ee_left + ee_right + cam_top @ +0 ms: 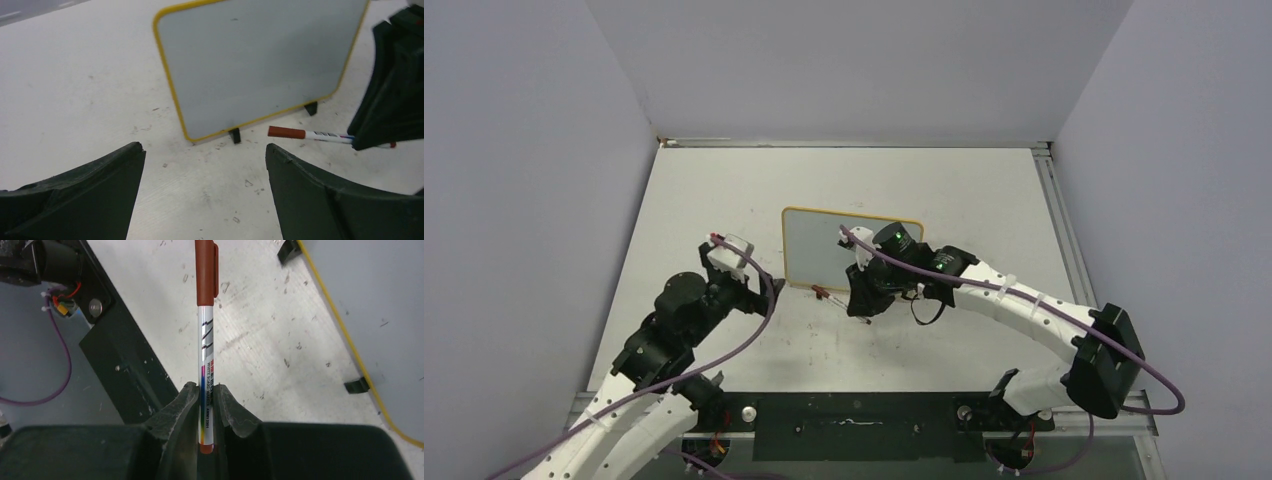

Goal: Write a sentence on the whiteboard
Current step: Open the whiteboard marker at the center of the board.

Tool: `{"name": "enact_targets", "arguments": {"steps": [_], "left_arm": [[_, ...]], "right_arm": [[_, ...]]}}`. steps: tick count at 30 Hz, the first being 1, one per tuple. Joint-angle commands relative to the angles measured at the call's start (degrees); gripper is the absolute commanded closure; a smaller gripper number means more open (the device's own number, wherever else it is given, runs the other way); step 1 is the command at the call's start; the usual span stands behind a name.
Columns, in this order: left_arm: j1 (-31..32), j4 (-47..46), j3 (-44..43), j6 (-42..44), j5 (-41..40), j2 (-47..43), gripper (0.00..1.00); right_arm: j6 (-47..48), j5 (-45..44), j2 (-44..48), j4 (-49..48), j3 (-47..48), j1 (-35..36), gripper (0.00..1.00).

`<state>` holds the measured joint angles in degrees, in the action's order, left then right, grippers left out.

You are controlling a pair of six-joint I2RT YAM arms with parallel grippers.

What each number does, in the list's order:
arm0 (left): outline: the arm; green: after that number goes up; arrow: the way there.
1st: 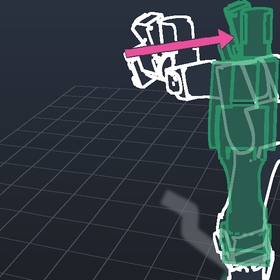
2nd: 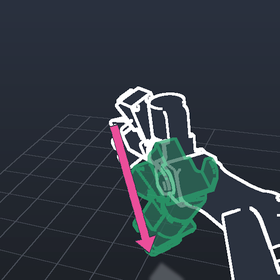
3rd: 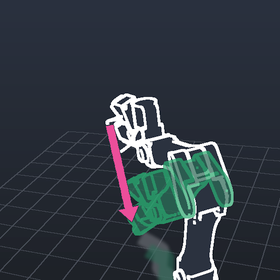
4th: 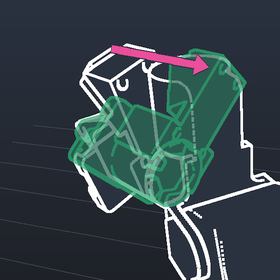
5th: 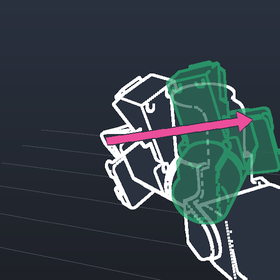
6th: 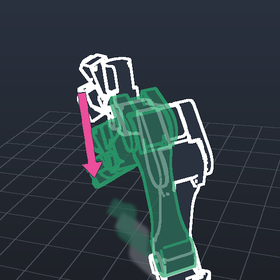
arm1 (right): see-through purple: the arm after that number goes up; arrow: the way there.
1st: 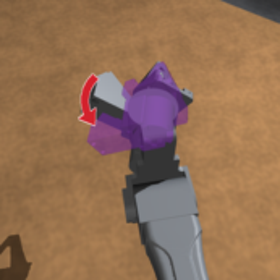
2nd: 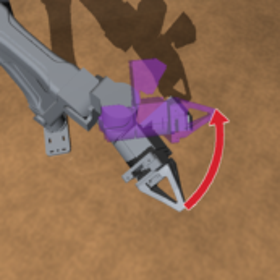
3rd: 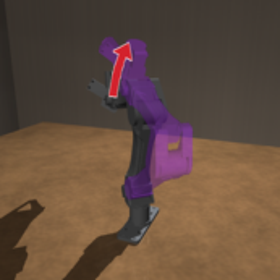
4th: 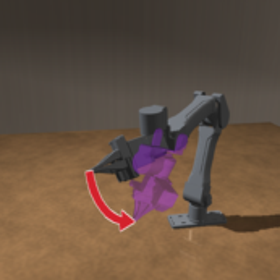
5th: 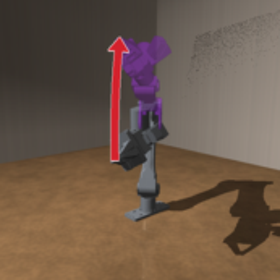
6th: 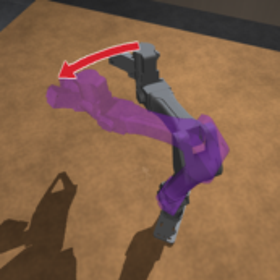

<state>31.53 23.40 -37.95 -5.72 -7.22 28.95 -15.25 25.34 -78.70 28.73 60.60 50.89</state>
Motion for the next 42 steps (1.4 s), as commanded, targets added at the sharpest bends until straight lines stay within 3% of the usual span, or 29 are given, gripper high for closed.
{"name": "enact_targets", "arguments": {"steps": [1, 9, 15, 23, 30, 32, 35, 38, 41, 42], "left_arm": [[8.1, -3.4, 1.0, 5.2, 10.7, -0.9, 0.11], [22.2, 1.0, 3.9, 13.9, 16.1, -3.2, 0.13], [25.1, 2.9, 2.7, 17.3, 21.4, 0.3, 0.15], [35.1, 1.3, 1.8, 19.9, 14.6, 6.8, 0.18], [36.9, -4.5, 1.6, 19.6, 17.4, 11.0, 0.19], [37.2, -5.1, 0.9, 19.2, 19.3, 13.2, 0.27], [37.9, -4.5, -0.3, 19.0, 21.1, 15.6, 0.46], [38.3, -4.1, -0.6, 19.1, 21.0, 16.1, 0.68], [38.3, -4.3, -0.3, 18.0, 20.5, 16.2, 0.99], [38.3, -4.3, -0.3, 17.5, 19.8, 16.3, 1.0]], "right_arm": [[1.7, 10.7, 3.2, 9.1, 0.3, -0.5, 0.95], [4.0, 23.9, 6.8, 17.5, 0.2, -4.2, 0.95], [5.2, 26.4, 6.8, 22.0, 3.1, -4.3, 0.95], [6.3, 31.2, 4.4, 23.7, 3.4, -3.0, 0.95], [7.8, 32.1, 0.8, 23.4, 5.4, -0.4, 0.95], [8.2, 32.4, 0.2, 23.1, 6.1, -0.3, 0.95], [8.5, 32.5, -0.4, 23.1, 6.7, -0.3, 0.95], [8.6, 32.2, -0.5, 23.3, 6.9, -0.3, 0.95], [8.0, 31.8, -0.2, 22.4, 6.6, -0.5, 0.95], [7.7, 31.7, -0.1, 22.0, 6.3, -0.8, 0.95]]}}
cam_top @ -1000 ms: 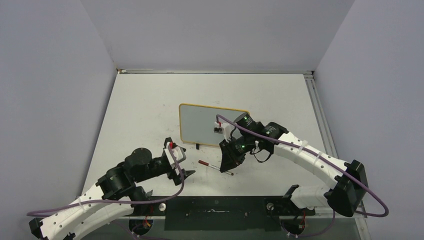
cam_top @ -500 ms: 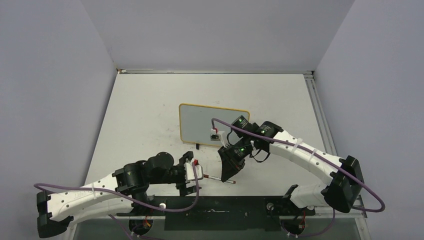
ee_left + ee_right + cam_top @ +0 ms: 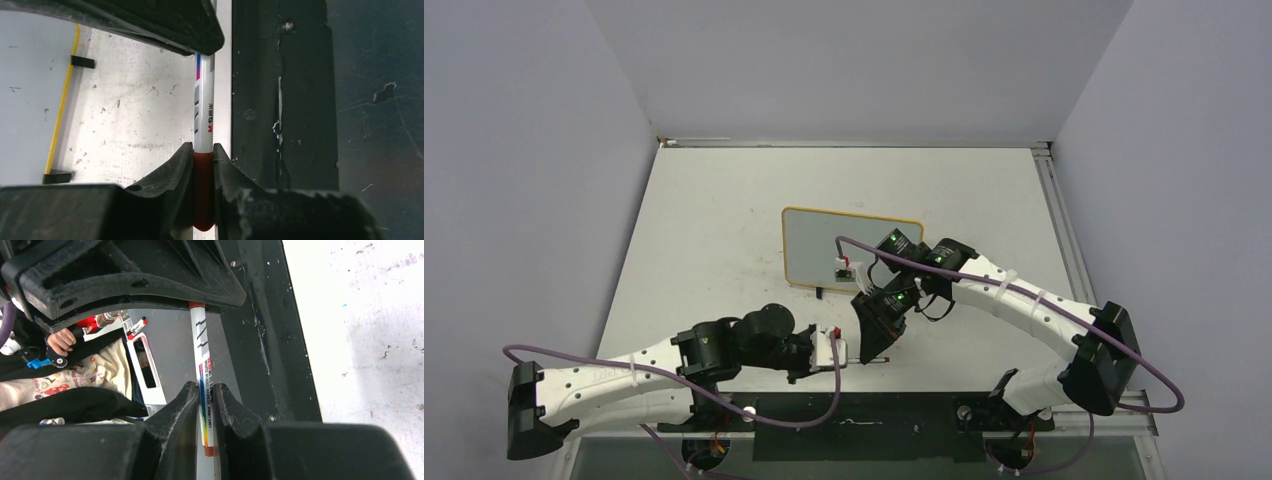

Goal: Write a sentence on the whiteboard
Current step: Open the whiteboard marker at the center of the board.

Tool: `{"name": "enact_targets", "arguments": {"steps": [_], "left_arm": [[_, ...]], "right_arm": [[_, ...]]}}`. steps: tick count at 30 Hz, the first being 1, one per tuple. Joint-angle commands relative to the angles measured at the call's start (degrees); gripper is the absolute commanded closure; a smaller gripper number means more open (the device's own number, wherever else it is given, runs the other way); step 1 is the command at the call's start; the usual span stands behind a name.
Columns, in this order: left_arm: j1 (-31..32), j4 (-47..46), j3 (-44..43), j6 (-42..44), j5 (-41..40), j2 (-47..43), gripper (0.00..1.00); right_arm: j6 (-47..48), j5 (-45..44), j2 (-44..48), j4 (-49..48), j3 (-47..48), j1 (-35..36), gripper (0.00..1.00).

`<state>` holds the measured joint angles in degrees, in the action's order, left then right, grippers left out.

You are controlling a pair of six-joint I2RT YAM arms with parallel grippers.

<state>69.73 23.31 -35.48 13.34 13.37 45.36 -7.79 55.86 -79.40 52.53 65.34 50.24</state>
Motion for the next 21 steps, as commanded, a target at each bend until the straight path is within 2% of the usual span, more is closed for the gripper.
{"name": "enact_targets", "arguments": {"steps": [1, 3, 5, 6, 8, 11, 14, 15, 17, 21], "left_arm": [[0.1, -4.3, -2.6, -2.1, -1.7, -0.1, 1.0], [0.1, -5.2, -2.3, -4.1, -5.1, -0.3, 1.0], [-0.4, -6.1, -1.7, -4.9, -7.8, -1.0, 1.0], [-0.8, -6.9, -1.3, -5.2, -8.2, -1.4, 1.0], [-2.8, -8.7, -0.4, -6.0, -7.2, -2.3, 1.0], [-8.5, -10.6, 0.2, -7.3, -1.7, -3.6, 1.0], [-14.3, -13.2, 1.1, -8.5, 6.3, -4.1, 1.0], [-15.1, -13.7, 1.3, -8.6, 7.7, -3.9, 1.0], [-15.4, -13.2, 0.8, -8.7, 9.1, -3.0, 1.0], [-15.4, -13.0, 0.3, -8.5, 13.1, -1.6, 1.0]], "right_arm": [[-0.1, 0.9, 0.9, -2.5, 1.2, -0.5, 0.92], [-1.9, 0.1, 2.0, -4.6, 0.0, -1.9, 0.72], [-3.9, 0.0, 3.7, -7.3, -1.7, -3.8, 0.4], [-5.0, -0.5, 4.8, -8.9, -2.7, -5.1, 0.28], [-7.9, -0.5, 7.5, -12.7, -5.3, -7.2, 0.17], [-14.6, -1.6, 12.2, -21.0, -10.4, -9.2, 0.1], [-25.5, -7.5, 18.7, -32.8, -16.5, -9.4, 0.08], [-27.1, -10.4, 20.5, -35.4, -17.9, -9.5, 0.02], [-29.5, -12.8, 23.6, -40.4, -20.6, -9.4, 0.07], [-34.6, -11.6, 25.1, -47.7, -25.5, -9.3, 0.09]]}}
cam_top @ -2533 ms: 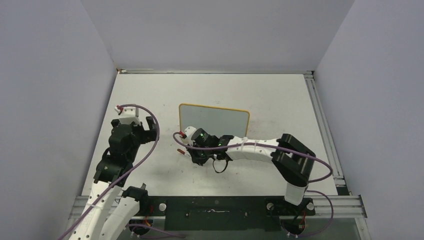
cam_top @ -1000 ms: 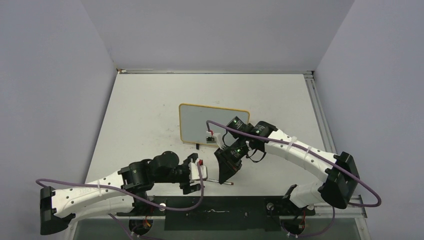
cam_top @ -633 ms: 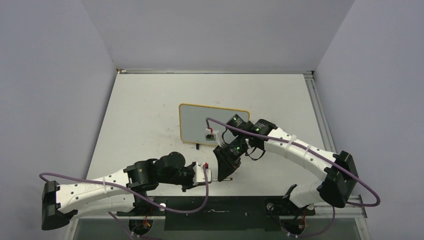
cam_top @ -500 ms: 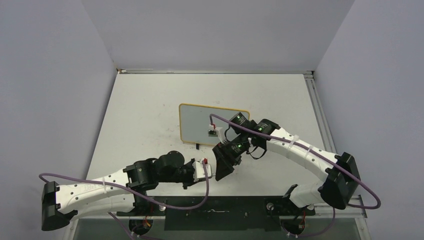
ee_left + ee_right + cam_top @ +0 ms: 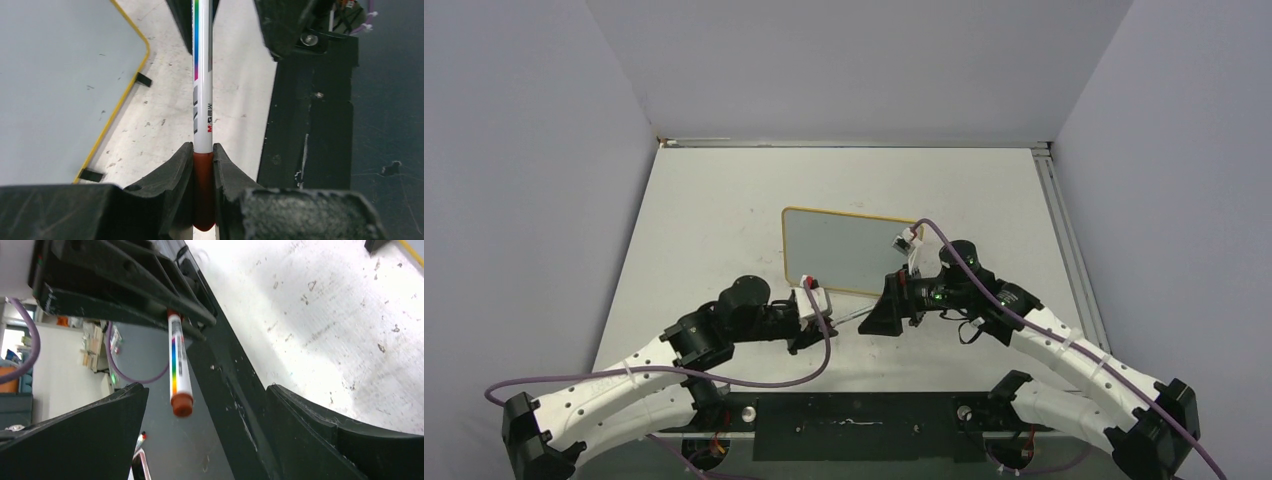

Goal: Write a sentence on the whiteboard
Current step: Open the whiteboard marker at the center of the board.

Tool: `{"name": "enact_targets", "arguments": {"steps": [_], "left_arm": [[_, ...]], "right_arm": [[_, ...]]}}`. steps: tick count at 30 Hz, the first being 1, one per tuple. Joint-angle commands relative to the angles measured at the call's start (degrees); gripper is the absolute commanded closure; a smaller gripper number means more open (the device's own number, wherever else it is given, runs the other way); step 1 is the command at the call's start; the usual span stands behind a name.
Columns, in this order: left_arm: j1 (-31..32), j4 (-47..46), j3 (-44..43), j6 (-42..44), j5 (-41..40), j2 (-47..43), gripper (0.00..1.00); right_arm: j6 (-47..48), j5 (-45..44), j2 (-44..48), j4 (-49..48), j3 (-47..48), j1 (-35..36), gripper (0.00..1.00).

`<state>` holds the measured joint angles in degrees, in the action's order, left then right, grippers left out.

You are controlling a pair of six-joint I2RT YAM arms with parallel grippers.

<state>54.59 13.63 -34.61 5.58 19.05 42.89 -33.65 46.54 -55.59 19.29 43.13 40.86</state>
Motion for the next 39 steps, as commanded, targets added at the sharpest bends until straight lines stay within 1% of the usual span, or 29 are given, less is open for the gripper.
{"name": "enact_targets", "arguments": {"steps": [1, 4, 8, 9, 12, 14, 18, 22, 25, 28, 32, 39], "left_arm": [[-0.3, -3.4, -0.6, -0.8, 8.4, 1.3, 1.0], [-0.3, -3.4, -0.7, -0.9, 10.6, 1.9, 1.0], [-0.3, -3.5, -1.0, -0.9, 12.7, 2.8, 1.0], [-0.3, -3.2, -1.1, -0.8, 13.1, 3.1, 1.0], [-0.3, -2.9, -1.3, -0.6, 13.7, 3.5, 1.0], [-0.3, -2.7, -1.3, -0.6, 13.5, 3.4, 1.0], [-0.3, -2.8, -1.2, -0.5, 13.9, 3.4, 1.0], [-0.3, -2.2, -1.6, -0.4, 14.4, 4.4, 1.0], [-0.2, -1.4, -1.8, -0.4, 13.2, 4.3, 1.0], [-0.3, -1.0, -1.9, -0.5, 11.2, 3.0, 1.0], [-0.3, -1.8, -0.7, -0.8, 9.3, 0.7, 1.0], [-0.2, -0.5, -2.1, -0.4, 10.8, 5.1, 1.0]], "right_arm": [[-9.6, -1.8, 1.0, -15.5, -4.0, 0.1, 0.09], [-10.2, 1.2, -0.9, -17.7, -4.3, 1.3, 0.06], [-8.6, 2.2, -3.7, -17.4, -2.0, 5.8, 0.02], [-8.5, 2.4, -4.3, -17.6, -1.6, 6.7, 0.0], [-8.9, 3.1, -5.3, -18.8, -1.4, 8.2, 0.09], [-9.4, 3.9, -5.4, -20.7, -1.5, 8.2, 0.13], [-9.4, 3.5, -5.0, -20.8, -1.6, 8.2, 0.23], [-8.9, 2.7, -4.1, -20.0, -1.3, 7.9, 0.25], [-8.6, 2.8, -3.2, -19.5, -1.0, 7.3, 0.25], [-8.1, 2.7, -2.1, -17.2, -0.9, 6.4, 0.24], [-8.1, 3.1, -1.0, -17.0, -1.2, 5.8, 0.23], [-8.8, 3.4, -1.4, -18.8, -1.1, 6.2, 0.25]]}}
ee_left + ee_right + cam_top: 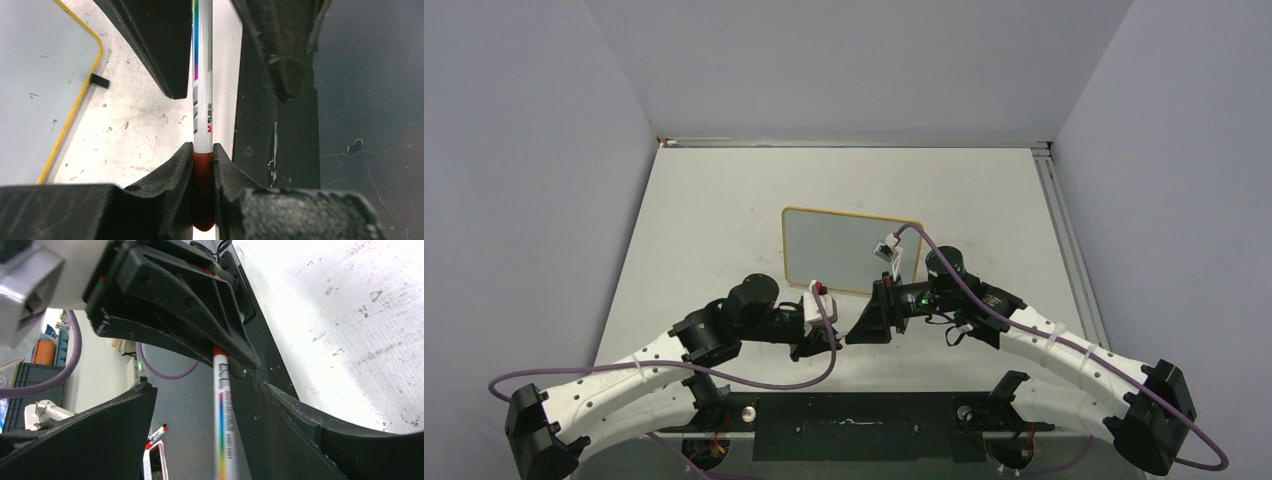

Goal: Write a sentence on the whiteboard
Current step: Open the whiteboard marker at the center of the board.

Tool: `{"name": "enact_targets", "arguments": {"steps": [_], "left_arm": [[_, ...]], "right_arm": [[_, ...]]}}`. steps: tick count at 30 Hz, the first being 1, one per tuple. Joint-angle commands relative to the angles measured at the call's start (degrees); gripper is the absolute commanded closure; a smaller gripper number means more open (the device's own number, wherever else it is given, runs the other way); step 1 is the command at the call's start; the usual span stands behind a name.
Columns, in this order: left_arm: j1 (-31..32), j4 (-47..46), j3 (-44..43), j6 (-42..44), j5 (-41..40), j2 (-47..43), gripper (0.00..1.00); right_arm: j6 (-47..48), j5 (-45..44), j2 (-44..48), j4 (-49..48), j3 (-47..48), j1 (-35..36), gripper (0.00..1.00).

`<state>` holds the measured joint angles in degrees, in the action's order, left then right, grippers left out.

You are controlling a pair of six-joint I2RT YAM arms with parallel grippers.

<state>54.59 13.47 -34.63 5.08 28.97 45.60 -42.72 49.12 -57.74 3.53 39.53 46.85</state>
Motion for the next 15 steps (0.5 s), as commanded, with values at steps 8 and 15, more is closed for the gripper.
{"name": "enact_targets", "arguments": {"steps": [8, 15], "left_arm": [[0.0, 0.3, -2.7, 0.1, 0.4, 3.6, 1.0], [0.0, 0.1, -2.9, 0.1, 0.3, 3.9, 1.0]], "right_arm": [[1.8, -0.2, -0.3, -1.7, 2.7, 1.3, 0.36], [2.7, -1.7, -2.1, -1.5, 2.8, 2.7, 0.47]]}}
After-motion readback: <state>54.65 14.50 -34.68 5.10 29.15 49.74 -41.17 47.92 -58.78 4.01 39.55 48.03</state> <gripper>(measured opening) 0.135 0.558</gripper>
